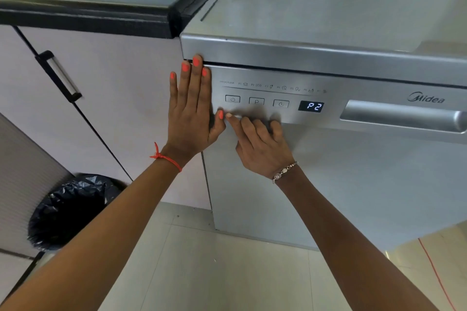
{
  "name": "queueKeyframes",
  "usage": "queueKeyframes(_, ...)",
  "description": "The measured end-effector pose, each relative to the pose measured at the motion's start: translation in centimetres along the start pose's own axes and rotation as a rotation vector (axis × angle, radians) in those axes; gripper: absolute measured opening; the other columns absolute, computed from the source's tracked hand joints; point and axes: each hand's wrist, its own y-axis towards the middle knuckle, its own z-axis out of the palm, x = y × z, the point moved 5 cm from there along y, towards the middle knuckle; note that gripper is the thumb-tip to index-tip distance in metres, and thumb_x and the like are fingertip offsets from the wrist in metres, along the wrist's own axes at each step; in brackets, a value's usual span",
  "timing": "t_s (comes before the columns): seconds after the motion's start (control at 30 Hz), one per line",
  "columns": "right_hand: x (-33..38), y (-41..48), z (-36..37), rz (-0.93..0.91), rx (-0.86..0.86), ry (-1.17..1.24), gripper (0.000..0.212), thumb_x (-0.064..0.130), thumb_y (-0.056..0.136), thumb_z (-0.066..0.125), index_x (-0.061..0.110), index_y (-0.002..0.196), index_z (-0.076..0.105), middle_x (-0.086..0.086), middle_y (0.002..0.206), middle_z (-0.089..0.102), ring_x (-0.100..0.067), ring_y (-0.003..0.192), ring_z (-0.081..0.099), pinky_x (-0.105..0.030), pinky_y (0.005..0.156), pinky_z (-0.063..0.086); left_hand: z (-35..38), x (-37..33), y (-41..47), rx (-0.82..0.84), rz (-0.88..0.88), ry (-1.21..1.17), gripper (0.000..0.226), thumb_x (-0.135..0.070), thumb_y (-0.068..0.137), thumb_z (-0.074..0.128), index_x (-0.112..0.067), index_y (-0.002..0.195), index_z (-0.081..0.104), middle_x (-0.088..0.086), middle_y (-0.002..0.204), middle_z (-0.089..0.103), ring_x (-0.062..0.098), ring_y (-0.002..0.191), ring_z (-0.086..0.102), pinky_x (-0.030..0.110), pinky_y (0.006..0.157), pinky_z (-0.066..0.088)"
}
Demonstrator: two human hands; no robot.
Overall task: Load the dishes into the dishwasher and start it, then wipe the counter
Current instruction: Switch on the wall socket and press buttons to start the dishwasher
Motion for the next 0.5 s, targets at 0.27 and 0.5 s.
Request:
queueKeyframes(0.27, -1.4, 1.0, -2.3, -0.063, 0.453, 0.281, 0.068, 0.031, 0.077, 0.035, 0.004, 0.14, 0.028, -0.01, 0.12, 0.039, -0.024, 0.1, 0.041, -0.037, 0.086, 0.03, -3.0, -1.0, 0.0, 0.313, -0.085, -0.006, 0.077, -0.033, 0.097, 0.039, -0.015, 0.147, -0.016, -0.002, 0.155, -0.023, 0.017, 0.144, -0.012, 0.04, 0.118, 0.001)
queueKeyframes(0.5, -5.1, 6.5, -6.4, 0.054, 0.726, 0.686, 0.043, 0.03, 0.082, 0.04, 0.006, 0.112, 0.061, -0.008, 0.102, 0.063, -0.022, 0.089, 0.061, -0.032, 0.081, 0.049, -8.4, -1.5, 2.2, 0.638, -0.121, -0.075, 0.069, -0.022, 0.093, 0.037, -0.013, 0.15, -0.002, 0.002, 0.158, -0.007, 0.021, 0.146, 0.003, 0.047, 0.118, 0.006)
